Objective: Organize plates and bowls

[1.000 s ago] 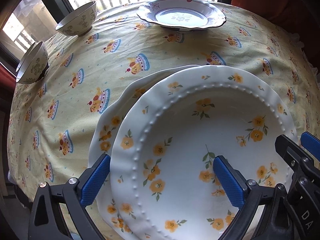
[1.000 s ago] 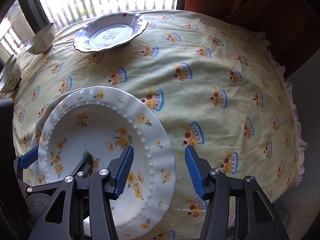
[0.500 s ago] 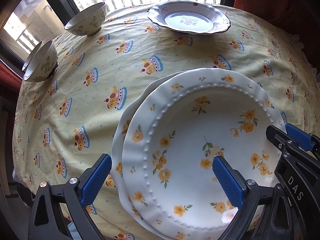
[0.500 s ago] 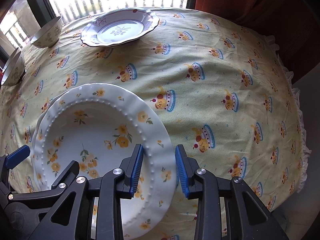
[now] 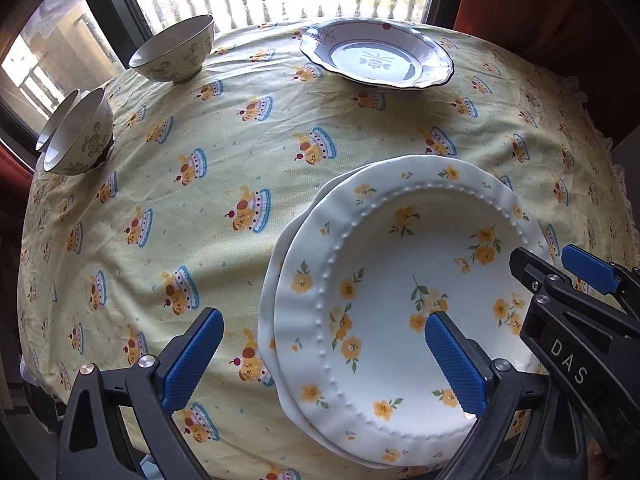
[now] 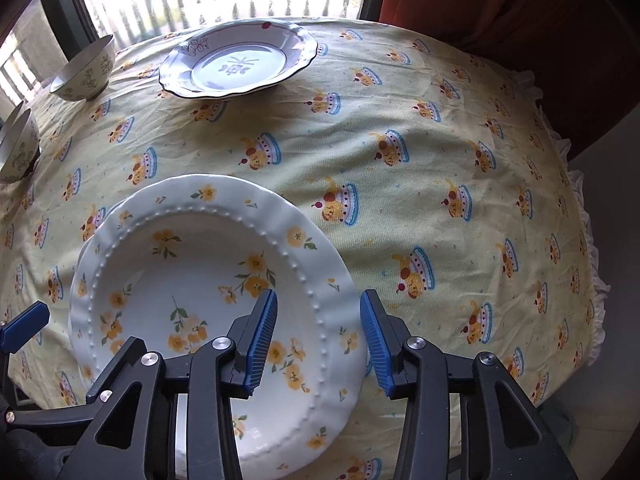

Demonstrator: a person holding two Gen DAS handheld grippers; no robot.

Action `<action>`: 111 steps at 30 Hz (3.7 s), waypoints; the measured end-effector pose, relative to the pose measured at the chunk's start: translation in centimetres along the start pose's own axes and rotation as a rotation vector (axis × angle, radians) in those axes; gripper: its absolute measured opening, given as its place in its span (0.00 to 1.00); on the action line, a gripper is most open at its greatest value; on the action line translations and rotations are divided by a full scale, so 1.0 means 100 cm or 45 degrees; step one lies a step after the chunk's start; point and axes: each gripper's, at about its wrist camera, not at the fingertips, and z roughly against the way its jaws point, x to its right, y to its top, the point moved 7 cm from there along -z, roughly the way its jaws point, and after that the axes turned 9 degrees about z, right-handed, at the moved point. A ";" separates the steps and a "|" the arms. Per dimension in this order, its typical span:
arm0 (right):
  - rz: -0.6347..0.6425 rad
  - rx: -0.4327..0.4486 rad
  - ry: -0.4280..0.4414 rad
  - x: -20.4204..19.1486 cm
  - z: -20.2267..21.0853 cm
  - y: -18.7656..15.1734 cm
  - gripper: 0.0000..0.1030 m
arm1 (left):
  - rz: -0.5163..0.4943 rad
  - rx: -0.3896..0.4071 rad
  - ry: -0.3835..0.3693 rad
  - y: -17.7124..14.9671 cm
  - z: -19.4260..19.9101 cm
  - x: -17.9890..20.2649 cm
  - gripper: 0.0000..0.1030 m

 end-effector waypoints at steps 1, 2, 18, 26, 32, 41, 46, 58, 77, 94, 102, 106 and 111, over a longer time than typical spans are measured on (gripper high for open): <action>-0.013 0.020 0.011 -0.003 0.006 0.002 0.62 | -0.009 0.017 -0.010 0.003 0.005 -0.002 0.99; -0.023 0.042 0.018 -0.006 0.012 0.004 0.69 | -0.017 0.028 -0.018 0.007 0.009 -0.005 0.99; -0.203 0.265 0.007 -0.044 0.086 0.061 0.74 | -0.194 0.277 -0.100 0.080 0.072 -0.028 0.97; -0.168 0.292 0.026 -0.033 0.086 0.097 0.74 | -0.173 0.288 -0.102 0.116 0.072 -0.011 0.96; -0.139 0.295 0.100 -0.014 0.063 0.134 0.74 | -0.083 0.299 -0.057 0.151 0.054 0.009 0.96; -0.068 0.297 0.198 0.009 0.011 0.200 0.74 | 0.026 0.281 0.007 0.205 0.011 0.031 0.91; -0.053 0.297 0.218 0.017 -0.014 0.227 0.74 | 0.077 0.275 0.033 0.226 -0.013 0.041 0.90; -0.040 0.277 0.194 0.017 -0.075 0.260 0.74 | 0.125 0.261 0.111 0.252 -0.071 0.042 0.88; -0.048 0.193 0.220 0.020 -0.109 0.247 0.49 | 0.100 0.157 0.063 0.237 -0.100 0.045 0.68; -0.032 0.171 0.257 0.019 -0.094 0.205 0.41 | 0.119 0.104 0.069 0.214 -0.093 0.041 0.58; -0.032 0.136 0.246 0.015 -0.107 0.206 0.42 | 0.157 0.115 0.070 0.217 -0.094 0.037 0.60; -0.021 0.129 0.241 0.015 -0.105 0.206 0.42 | 0.118 0.122 0.067 0.215 -0.092 0.039 0.59; -0.031 0.135 0.217 0.019 -0.096 0.205 0.42 | 0.107 0.137 0.047 0.215 -0.082 0.042 0.59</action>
